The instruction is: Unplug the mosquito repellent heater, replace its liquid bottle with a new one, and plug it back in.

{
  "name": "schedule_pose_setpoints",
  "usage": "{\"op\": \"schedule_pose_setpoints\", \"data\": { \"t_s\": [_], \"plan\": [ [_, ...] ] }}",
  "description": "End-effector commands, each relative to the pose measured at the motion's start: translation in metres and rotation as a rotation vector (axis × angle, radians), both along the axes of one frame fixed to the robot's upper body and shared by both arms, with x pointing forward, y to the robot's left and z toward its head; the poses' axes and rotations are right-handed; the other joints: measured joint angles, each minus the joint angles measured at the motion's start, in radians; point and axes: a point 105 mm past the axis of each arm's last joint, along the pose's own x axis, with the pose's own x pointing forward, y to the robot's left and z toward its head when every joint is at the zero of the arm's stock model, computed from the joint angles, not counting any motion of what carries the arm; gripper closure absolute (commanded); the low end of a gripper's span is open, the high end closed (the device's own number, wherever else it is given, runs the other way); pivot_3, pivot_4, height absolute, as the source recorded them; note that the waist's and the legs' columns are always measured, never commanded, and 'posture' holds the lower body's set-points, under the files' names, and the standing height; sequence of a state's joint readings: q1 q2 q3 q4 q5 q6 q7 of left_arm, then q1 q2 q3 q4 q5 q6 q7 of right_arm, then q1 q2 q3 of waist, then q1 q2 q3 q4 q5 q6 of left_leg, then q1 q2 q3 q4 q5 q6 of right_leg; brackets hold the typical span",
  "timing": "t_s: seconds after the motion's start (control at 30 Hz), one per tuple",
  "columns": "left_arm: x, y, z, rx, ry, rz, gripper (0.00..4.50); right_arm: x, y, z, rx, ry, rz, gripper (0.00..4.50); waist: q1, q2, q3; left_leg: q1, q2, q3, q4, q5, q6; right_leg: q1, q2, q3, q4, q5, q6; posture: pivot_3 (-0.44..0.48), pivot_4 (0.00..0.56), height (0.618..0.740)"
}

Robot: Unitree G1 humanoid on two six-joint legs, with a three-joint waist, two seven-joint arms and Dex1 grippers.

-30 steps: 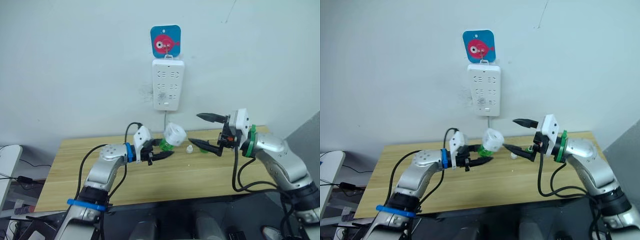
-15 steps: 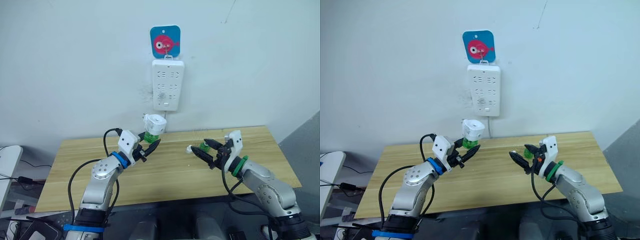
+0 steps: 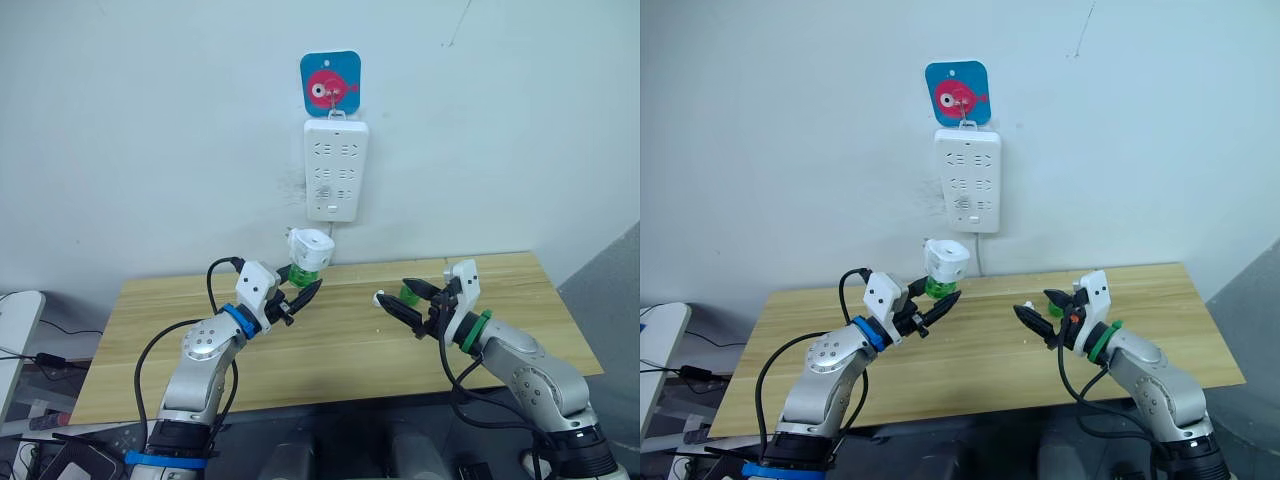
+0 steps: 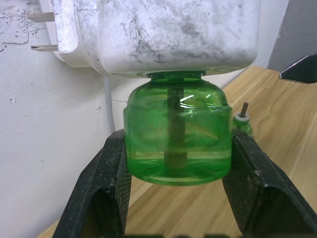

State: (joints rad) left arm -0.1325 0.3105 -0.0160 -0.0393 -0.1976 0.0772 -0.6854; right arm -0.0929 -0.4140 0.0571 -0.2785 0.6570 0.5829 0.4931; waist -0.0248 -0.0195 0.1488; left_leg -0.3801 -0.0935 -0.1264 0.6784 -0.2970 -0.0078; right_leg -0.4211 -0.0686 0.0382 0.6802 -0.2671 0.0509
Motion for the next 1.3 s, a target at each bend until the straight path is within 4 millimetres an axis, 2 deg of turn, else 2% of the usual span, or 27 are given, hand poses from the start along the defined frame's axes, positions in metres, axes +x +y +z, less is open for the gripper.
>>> {"op": "schedule_pose_setpoints", "data": {
  "t_s": [0.03,1.3],
  "plan": [
    [-0.0017,-0.0040,0.0157,-0.021,-0.059,-0.012,2.29,0.0014,0.0007,0.0161,0.009,-0.062,0.006,0.00,0.000,0.000,0.000,0.000,0.000,0.000,0.000,0.000,0.000,0.000,0.000,0.000,0.000,0.000,0.000,0.004,0.120,0.740],
    [-0.0018,-0.0058,0.0167,-0.039,-0.050,-0.019,2.29,0.0007,0.0025,0.0165,-0.004,-0.060,0.015,0.00,0.000,0.000,0.000,0.000,0.000,0.000,0.000,0.000,0.000,0.000,0.000,0.000,0.000,0.000,0.000,-0.003,0.128,0.740]
  ]
}}
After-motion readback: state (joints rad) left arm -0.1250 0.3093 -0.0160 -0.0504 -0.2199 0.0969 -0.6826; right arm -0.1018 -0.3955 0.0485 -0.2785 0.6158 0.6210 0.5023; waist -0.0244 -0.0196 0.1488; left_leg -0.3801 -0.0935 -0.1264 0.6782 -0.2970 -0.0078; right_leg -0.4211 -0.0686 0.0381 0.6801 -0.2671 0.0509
